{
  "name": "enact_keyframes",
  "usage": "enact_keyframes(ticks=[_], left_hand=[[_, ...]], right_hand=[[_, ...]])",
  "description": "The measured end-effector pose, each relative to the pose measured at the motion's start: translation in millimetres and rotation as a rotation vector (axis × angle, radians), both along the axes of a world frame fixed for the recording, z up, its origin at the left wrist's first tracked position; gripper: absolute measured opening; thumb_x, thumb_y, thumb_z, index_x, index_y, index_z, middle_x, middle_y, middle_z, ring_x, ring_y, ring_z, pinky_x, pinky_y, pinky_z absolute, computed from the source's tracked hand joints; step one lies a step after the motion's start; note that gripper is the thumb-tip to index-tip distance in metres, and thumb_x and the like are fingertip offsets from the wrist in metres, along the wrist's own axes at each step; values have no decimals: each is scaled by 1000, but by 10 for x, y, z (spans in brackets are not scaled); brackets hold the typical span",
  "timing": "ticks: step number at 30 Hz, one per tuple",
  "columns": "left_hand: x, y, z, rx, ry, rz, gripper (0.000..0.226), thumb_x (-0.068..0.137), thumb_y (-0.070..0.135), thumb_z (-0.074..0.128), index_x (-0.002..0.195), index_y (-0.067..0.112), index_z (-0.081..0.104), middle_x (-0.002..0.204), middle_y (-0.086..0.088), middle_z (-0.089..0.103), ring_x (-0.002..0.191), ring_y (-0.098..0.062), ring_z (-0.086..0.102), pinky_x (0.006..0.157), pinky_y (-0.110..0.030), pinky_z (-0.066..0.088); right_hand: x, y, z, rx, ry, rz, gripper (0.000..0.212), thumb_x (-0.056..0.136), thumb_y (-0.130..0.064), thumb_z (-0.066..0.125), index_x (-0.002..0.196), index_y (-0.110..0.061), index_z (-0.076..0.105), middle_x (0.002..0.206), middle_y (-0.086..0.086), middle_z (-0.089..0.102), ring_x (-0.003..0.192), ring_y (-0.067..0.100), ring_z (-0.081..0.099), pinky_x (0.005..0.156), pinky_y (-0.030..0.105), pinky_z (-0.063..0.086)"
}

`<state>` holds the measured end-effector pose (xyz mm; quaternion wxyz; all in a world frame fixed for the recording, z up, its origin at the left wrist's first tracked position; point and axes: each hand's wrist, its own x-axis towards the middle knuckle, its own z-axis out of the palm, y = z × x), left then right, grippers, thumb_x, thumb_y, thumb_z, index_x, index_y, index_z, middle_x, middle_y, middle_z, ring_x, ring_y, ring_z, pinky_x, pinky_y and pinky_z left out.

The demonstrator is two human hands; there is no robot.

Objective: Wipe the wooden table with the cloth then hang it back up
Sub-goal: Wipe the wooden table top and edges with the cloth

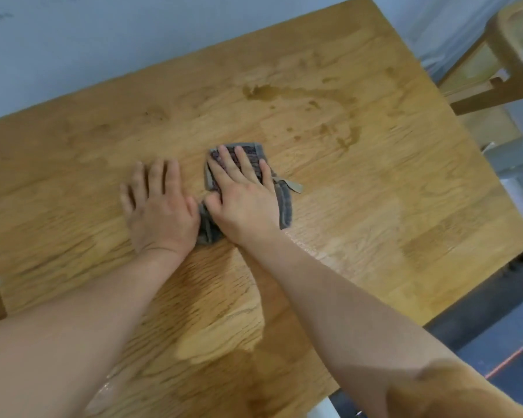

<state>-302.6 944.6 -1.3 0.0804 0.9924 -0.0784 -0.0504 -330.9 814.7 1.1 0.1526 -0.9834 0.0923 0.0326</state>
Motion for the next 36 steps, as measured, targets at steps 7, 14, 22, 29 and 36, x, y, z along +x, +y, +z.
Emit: enact_keyframes(ticks=[7,14,22,29,36], left_hand=[[23,7,9,42,17,-33,59,90,28,36,147,18,26,156,-3,23,144,-28,10,116,-51,9],[-190,-880,72,-63,71,-230,58,91,26,29,148,13,26,158,-4,19,146,-21,10,117,-47,7],[-363,-1192,37,-62,35,-281,64,82,21,29,145,15,35,154,-5,30,143,-22,22,116,-50,15],[-389,-1239,46,-142,-11,-201,58,81,21,32,136,9,46,146,-12,41,136,-30,34,112,-52,24],[-387,-1239,61,-178,-64,-128,52,78,20,38,128,10,51,140,-11,45,129,-31,40,106,-50,34]], right_hand=[[-563,-1151,-24,-18,-70,-73,62,82,-36,36,141,-22,47,153,-1,38,144,15,27,119,40,17],[-297,-1054,32,6,20,-391,62,91,-39,27,151,-25,25,162,-5,12,149,14,2,120,44,-2],[-425,-2358,5,-62,-10,-170,60,89,-37,30,147,-25,36,158,-6,27,147,11,16,120,40,10],[-198,-1322,21,32,-22,50,65,84,-39,26,145,-25,41,155,-3,34,146,18,22,119,48,12],[-60,-2066,-30,28,-70,361,58,84,-39,39,140,-27,49,151,-6,40,143,13,29,117,40,19]])
